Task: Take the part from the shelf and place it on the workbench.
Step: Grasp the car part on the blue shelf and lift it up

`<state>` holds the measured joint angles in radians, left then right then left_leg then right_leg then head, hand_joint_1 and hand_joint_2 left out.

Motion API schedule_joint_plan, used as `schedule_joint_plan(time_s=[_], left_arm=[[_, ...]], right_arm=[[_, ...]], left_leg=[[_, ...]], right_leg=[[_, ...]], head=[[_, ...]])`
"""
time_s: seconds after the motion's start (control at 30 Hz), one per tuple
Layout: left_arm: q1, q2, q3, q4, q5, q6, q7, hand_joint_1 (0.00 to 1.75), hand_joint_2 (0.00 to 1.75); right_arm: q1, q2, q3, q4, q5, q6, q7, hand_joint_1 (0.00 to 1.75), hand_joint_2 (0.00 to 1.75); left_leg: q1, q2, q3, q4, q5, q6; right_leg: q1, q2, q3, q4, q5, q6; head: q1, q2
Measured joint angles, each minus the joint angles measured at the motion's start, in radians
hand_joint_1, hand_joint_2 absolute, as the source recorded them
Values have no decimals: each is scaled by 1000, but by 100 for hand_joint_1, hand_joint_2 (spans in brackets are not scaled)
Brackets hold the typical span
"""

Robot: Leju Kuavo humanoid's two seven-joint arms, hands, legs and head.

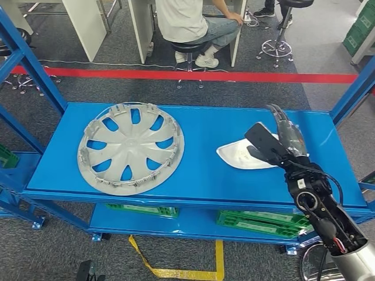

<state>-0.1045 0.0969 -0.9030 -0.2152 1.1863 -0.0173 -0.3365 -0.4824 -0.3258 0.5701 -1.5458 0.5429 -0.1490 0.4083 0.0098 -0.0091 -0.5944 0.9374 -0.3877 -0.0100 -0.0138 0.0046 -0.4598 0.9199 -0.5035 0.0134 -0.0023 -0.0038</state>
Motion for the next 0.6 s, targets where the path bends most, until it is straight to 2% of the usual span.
schedule_joint_plan(time_s=[0.13,0.6], left_arm=[[0,0,0,0,0,-1,0,0,0],[-2,1,0,0,-4,-4,28,0,0]], right_arm=[[-1,0,1,-8,-36,46,17,0,175],[-64,-58,58,-30,-120,533,278,0,175]], left_leg=[[0,0,0,0,0,0],[0,0,0,0,0,0]], right_leg=[[0,0,0,0,0,0],[0,0,0,0,0,0]], head=[[0,0],[0,0]])
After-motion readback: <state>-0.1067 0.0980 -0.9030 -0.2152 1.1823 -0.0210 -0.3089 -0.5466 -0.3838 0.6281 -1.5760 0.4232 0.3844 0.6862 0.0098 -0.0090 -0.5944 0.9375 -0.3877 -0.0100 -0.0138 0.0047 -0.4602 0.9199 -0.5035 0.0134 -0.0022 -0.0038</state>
